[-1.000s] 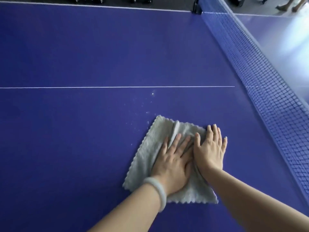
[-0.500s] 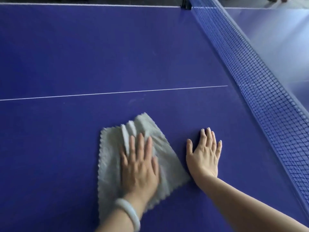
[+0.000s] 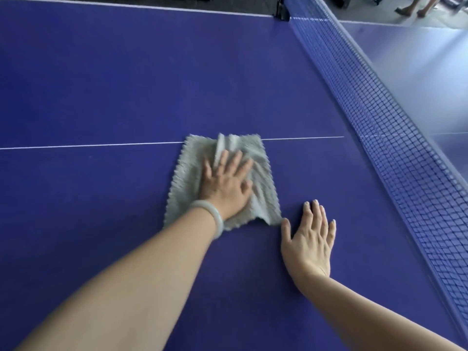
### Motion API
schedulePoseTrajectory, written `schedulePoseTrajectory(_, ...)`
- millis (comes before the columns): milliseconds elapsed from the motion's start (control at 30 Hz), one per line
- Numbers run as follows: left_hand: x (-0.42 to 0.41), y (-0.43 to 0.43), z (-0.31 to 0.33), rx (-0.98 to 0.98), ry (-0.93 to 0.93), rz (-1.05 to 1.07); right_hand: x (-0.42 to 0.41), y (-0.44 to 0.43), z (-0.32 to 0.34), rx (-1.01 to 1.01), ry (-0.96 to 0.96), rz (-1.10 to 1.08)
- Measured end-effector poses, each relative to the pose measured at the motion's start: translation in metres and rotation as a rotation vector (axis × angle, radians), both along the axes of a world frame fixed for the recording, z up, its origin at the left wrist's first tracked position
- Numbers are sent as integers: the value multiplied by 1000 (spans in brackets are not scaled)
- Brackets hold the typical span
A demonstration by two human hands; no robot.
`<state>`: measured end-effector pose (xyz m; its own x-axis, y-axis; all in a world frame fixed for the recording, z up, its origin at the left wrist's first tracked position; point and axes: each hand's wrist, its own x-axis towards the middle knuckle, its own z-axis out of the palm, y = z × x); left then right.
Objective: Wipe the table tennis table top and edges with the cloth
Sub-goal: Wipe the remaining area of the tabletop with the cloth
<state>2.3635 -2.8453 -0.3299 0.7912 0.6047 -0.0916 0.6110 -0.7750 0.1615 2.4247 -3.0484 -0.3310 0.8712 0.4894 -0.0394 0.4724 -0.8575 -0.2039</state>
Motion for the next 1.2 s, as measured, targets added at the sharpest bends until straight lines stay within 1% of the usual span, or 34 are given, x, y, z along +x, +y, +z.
schedulePoseTrajectory(67, -12, 26, 0, -19, -11, 111, 1, 0, -1, -2, -2, -3)
schedulePoseTrajectory(167, -39, 33, 0, 5, 20, 209, -1, 2, 0, 3, 9, -2)
schedulePoseTrajectory(333, -102, 12, 10, 37, 132, 421, -2, 2, 0, -6, 33, 8)
schedulePoseTrajectory(433, -150, -31, 12, 61, 148, 508, -3, 3, 1, -7, 37, 17)
schedulePoseTrajectory(467, -164, -57, 13, 64, 125, 500, -4, 4, 2, -8, 35, 20)
schedulePoseTrajectory(533, -181, -108, 13, 28, 69, 399, -4, 3, 4, -21, 34, 23)
schedulePoseTrajectory(600, -188, -133, 10, 10, 45, 322, -5, 3, 5, -37, 40, 22)
schedulePoseTrajectory(733, -187, -132, 10, 5, 40, 364, -10, 7, 6, -131, 35, 29)
schedulePoseTrajectory(800, -185, -133, 14, -33, 23, 377, -10, 7, 9, -142, 34, 54)
schedulePoseTrajectory(867, -185, -133, 12, -57, 2, 371, -19, 6, 11, -110, 9, 148)
schedulePoseTrajectory(933, -186, -131, 9, -61, -25, 354, -53, 8, 9, -24, -2, 289)
schedulePoseTrajectory(967, -186, -130, 8, -62, -37, 347, -76, 10, 8, 27, 17, 324)
schedulePoseTrajectory(1000, -186, -129, 8, -65, -46, 338, -97, 11, 6, 65, 40, 316)
schedulePoseTrajectory(1067, -186, -130, 7, -50, -64, 306, -122, 15, 4, 124, 71, 234)
schedulePoseTrajectory(1133, -187, -130, 4, -52, -86, 254, -124, 15, 5, 107, 91, 202)
schedulePoseTrajectory(1200, -192, -121, 4, -31, -88, 134, -119, 14, 6, 94, 78, 222)
